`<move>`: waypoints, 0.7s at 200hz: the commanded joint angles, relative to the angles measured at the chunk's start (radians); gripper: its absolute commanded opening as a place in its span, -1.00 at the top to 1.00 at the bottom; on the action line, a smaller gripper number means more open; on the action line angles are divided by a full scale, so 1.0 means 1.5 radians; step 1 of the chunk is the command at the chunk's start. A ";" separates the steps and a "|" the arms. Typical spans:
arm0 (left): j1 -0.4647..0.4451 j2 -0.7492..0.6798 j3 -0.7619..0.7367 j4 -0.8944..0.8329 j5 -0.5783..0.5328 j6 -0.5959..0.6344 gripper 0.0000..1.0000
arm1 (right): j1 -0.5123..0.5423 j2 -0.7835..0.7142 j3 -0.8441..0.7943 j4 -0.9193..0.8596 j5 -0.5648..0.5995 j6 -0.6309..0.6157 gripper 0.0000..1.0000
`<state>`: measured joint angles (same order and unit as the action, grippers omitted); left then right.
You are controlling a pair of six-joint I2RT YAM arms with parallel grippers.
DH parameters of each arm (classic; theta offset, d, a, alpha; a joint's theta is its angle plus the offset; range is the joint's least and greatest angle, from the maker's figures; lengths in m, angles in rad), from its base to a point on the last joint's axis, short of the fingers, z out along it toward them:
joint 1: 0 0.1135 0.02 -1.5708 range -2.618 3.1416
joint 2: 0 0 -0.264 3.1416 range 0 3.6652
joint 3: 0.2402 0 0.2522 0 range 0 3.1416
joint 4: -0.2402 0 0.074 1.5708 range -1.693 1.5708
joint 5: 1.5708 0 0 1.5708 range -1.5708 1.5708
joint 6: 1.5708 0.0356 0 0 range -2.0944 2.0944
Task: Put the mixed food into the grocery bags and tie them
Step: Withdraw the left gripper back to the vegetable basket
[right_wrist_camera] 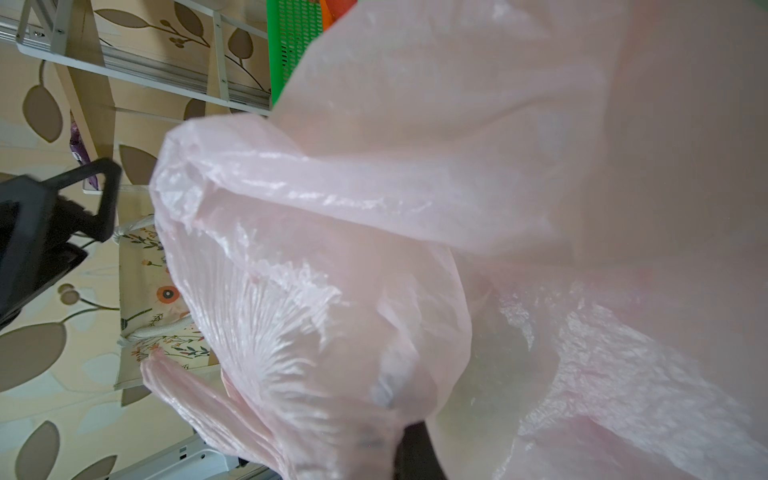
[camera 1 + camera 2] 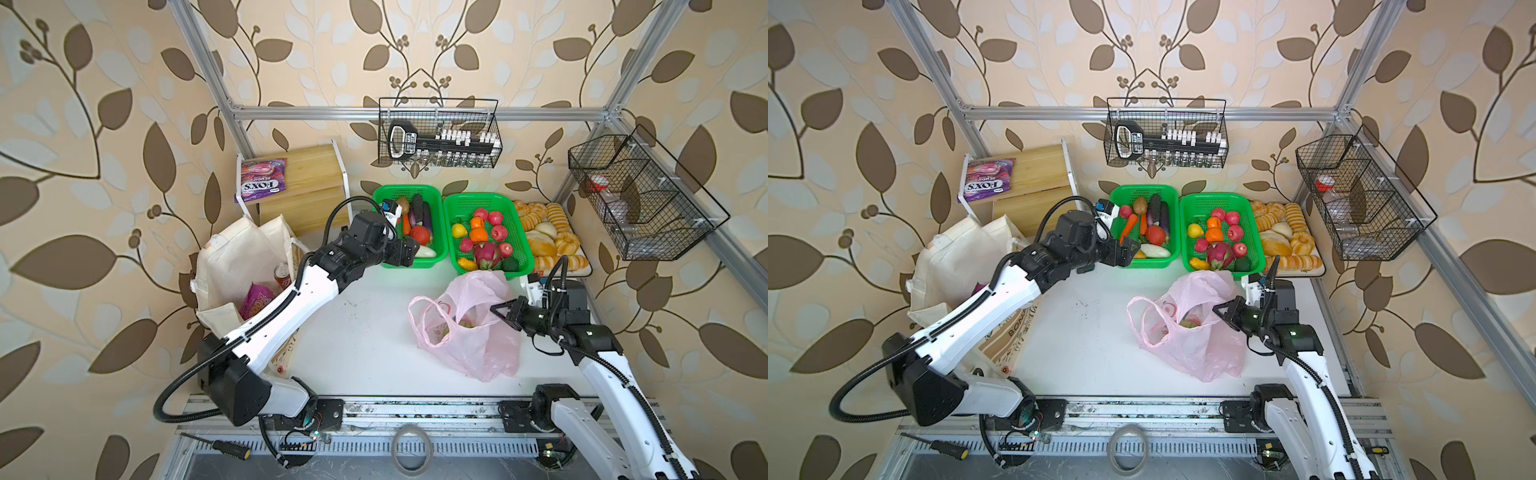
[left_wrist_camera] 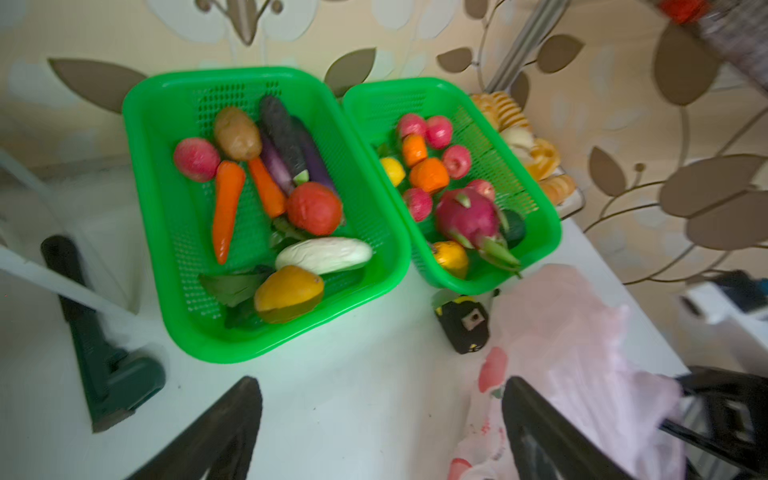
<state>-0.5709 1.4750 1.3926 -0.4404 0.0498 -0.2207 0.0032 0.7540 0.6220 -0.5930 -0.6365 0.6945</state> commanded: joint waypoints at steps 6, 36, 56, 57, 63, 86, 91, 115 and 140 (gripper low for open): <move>0.025 0.114 0.097 -0.012 0.003 -0.019 -0.84 | -0.003 -0.009 0.025 -0.006 -0.014 0.013 1.00; 0.036 0.234 0.200 -0.020 0.019 -0.006 -0.84 | -0.004 -0.018 0.025 -0.004 -0.031 0.018 1.00; 0.038 0.309 0.269 -0.016 0.023 0.017 -0.85 | -0.003 -0.020 0.028 0.000 -0.038 0.019 1.00; 0.038 0.313 0.273 -0.017 0.024 0.018 -0.85 | -0.003 -0.020 0.028 0.000 -0.039 0.019 1.00; 0.039 0.339 0.299 -0.025 0.027 0.024 -0.85 | -0.004 -0.020 0.031 0.000 -0.041 0.021 1.00; 0.042 0.433 0.413 -0.078 0.012 0.040 -0.84 | -0.003 -0.016 0.037 -0.001 -0.050 0.019 1.00; 0.043 0.450 0.429 -0.085 0.007 0.045 -0.84 | -0.003 -0.016 0.039 -0.001 -0.051 0.018 1.00; 0.046 0.517 0.509 -0.099 0.000 0.062 -0.84 | -0.003 -0.012 0.046 -0.001 -0.054 0.013 1.00; 0.048 0.570 0.553 -0.099 -0.001 0.063 -0.83 | -0.004 0.003 0.061 -0.017 -0.053 -0.005 1.00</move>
<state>-0.5087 2.2822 2.1498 -0.5610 0.0681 -0.1574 0.0032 0.7418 0.6655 -0.5957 -0.6991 0.7136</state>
